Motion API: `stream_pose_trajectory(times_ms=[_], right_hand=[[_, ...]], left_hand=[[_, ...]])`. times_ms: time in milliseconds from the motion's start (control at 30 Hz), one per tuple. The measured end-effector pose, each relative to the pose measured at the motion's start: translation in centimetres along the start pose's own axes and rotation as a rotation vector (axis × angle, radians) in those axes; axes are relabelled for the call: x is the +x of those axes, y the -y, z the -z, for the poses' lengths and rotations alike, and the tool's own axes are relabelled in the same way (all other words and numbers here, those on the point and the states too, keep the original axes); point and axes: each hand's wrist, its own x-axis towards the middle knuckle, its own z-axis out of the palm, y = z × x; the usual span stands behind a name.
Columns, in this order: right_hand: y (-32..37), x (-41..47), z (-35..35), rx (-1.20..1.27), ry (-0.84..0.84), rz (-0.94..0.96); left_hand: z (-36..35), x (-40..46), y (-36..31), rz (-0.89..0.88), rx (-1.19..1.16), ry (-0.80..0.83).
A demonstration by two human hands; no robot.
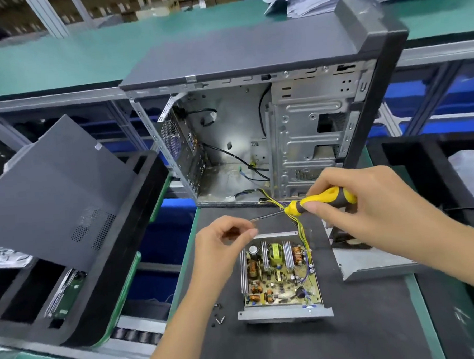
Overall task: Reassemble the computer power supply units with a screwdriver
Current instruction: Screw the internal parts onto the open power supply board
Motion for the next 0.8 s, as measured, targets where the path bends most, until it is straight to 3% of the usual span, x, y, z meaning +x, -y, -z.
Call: stream_pose_trajectory(times_ms=[133, 800], right_hand=[[-0.3, -1.2, 0.7, 0.032, -0.013, -0.039], [-1.5, -3.2, 1.9, -0.015, 0.026, -0.108]], left_hand=[[-1.0, 0.2, -0.2, -0.032, -0.037, -0.041], [-3.1, 0.3, 0.0, -0.117, -0.038, 0.119]])
